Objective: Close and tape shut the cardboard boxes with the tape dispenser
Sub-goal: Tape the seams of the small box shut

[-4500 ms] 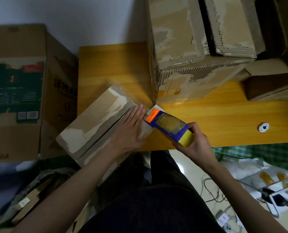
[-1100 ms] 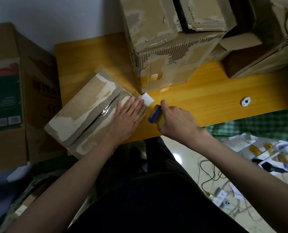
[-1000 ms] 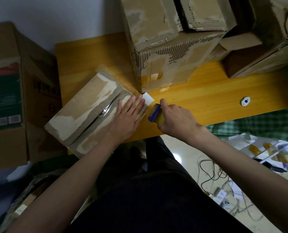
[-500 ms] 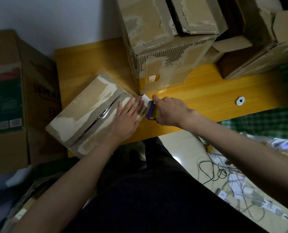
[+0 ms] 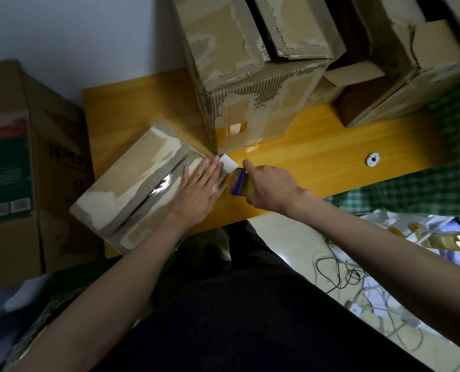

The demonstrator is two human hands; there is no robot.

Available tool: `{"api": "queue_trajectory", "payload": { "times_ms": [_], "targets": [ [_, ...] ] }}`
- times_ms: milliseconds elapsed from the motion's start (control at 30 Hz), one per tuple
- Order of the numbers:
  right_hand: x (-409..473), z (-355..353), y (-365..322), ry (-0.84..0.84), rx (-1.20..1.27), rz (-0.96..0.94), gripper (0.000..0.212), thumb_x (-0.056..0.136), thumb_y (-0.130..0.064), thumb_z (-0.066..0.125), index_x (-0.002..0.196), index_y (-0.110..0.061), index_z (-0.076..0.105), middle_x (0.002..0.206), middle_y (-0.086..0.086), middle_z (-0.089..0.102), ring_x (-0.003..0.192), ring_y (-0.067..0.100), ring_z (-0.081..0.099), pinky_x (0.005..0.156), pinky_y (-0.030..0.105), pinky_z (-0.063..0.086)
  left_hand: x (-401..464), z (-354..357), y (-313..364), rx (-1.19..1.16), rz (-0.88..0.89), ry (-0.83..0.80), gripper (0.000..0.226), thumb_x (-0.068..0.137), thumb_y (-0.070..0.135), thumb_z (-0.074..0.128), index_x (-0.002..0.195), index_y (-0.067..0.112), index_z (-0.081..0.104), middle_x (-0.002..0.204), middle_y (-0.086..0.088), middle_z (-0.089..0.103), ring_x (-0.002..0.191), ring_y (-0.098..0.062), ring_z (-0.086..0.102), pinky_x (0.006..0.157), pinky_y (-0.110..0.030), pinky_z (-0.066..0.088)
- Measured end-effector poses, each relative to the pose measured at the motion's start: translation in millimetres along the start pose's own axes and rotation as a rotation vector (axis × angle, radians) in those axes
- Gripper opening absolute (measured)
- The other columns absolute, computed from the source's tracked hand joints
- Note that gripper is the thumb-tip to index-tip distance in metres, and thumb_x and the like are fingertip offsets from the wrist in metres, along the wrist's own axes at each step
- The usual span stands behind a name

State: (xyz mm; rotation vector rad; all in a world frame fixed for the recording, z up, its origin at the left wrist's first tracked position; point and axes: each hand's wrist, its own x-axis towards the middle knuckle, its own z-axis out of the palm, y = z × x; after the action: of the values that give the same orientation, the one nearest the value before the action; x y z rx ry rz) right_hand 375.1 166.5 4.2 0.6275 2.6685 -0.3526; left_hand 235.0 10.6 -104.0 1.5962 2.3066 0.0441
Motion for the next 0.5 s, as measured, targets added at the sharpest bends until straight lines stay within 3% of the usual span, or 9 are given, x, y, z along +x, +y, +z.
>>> {"api": "queue_trajectory", "payload": {
  "times_ms": [167,267,500],
  "targets": [
    [9,1,-8,-0.044,0.307,0.182,0.058,0.088,-0.043,0.069,0.124,-0.009,0.039,0.093,0.008,0.053,0.079,0.030,0.051,0.065,0.039,0.042,1,-1,0,-0.013,0.003,-0.013,0.069,0.102,0.035,0.024,0.161,0.024,-0.011,0.165,0.009,-0.026,0.153,-0.014,-0.022,0.123,-0.056,-0.007],
    [10,8,-8,-0.034,0.246,0.159,0.058,0.088,-0.041,0.070,0.125,-0.010,0.038,0.086,0.004,0.050,0.081,0.033,0.057,0.062,0.039,0.042,1,-1,1,-0.001,0.008,-0.020,0.069,0.101,0.037,0.019,0.160,0.025,-0.013,0.165,0.009,-0.027,0.152,-0.014,-0.023,0.122,-0.054,-0.010],
    [9,17,3,-0.027,0.293,0.186,0.068,0.085,-0.049,0.072,0.126,-0.010,0.035,0.083,0.004,0.050,0.078,0.034,0.059,0.059,0.038,0.041,1,5,-3,0.001,0.000,-0.006,0.076,0.101,0.033,0.033,0.160,0.024,-0.013,0.165,0.010,-0.028,0.152,-0.014,-0.023,0.123,-0.055,-0.007]
  ]
}}
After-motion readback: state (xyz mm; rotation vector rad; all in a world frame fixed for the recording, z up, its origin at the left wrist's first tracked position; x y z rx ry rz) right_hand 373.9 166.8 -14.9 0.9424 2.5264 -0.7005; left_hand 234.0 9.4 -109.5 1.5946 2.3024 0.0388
